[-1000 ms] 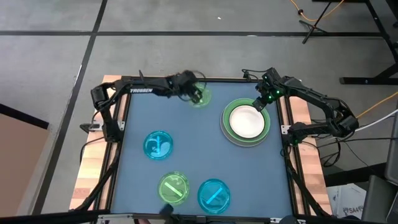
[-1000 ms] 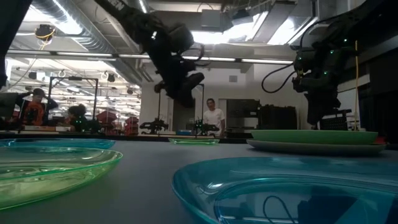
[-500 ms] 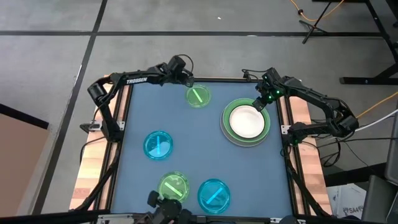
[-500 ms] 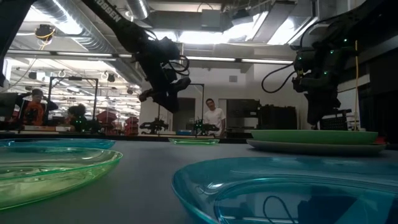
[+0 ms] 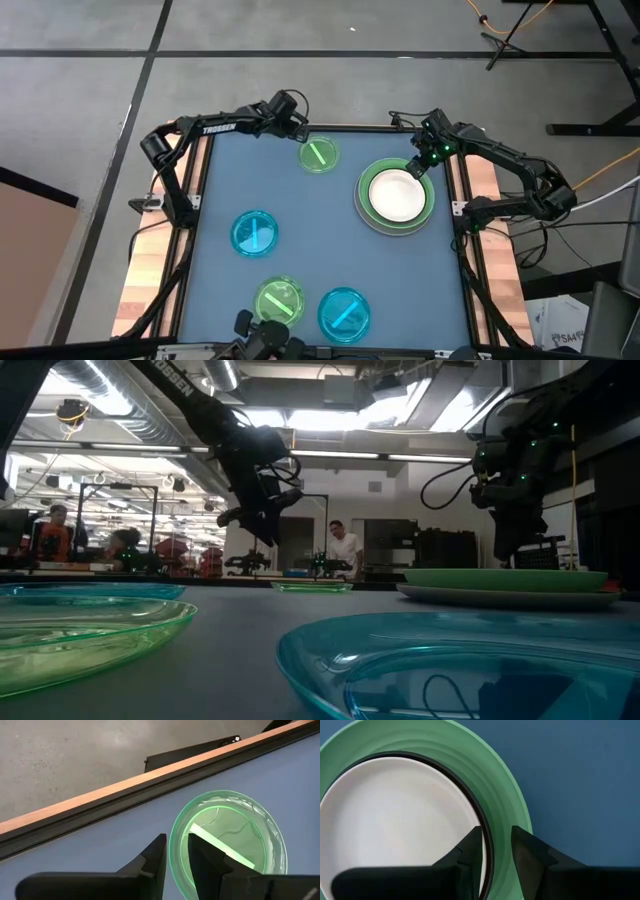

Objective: Stack plastic plates
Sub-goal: Stack the top small light green plate on the white plate

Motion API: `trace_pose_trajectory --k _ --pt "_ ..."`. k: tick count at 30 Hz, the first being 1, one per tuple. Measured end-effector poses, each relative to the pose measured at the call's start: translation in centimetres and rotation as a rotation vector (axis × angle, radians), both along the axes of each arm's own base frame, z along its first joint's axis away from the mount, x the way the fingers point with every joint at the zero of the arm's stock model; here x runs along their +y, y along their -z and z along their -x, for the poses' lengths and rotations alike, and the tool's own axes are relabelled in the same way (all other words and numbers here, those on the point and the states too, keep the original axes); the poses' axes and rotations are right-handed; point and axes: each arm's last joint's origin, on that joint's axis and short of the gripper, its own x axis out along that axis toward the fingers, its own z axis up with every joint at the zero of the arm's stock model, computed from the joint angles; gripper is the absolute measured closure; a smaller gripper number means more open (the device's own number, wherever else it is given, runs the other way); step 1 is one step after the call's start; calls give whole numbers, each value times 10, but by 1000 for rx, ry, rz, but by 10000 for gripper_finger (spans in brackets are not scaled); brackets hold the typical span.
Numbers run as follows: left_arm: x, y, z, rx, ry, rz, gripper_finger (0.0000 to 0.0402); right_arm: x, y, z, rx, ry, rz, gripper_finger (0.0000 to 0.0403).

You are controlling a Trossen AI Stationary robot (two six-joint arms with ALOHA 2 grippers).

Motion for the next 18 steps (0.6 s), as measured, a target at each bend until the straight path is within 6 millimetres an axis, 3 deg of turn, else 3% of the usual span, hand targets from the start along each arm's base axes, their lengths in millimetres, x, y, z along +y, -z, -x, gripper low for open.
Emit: trace_pose_trajectory --k 6,18 --pt "-2 1 0 -4 -14 16 328 0 0 0 0 0 0 310" --pt "-17 32 10 24 -51 114 328 0 0 0 0 0 1 310"
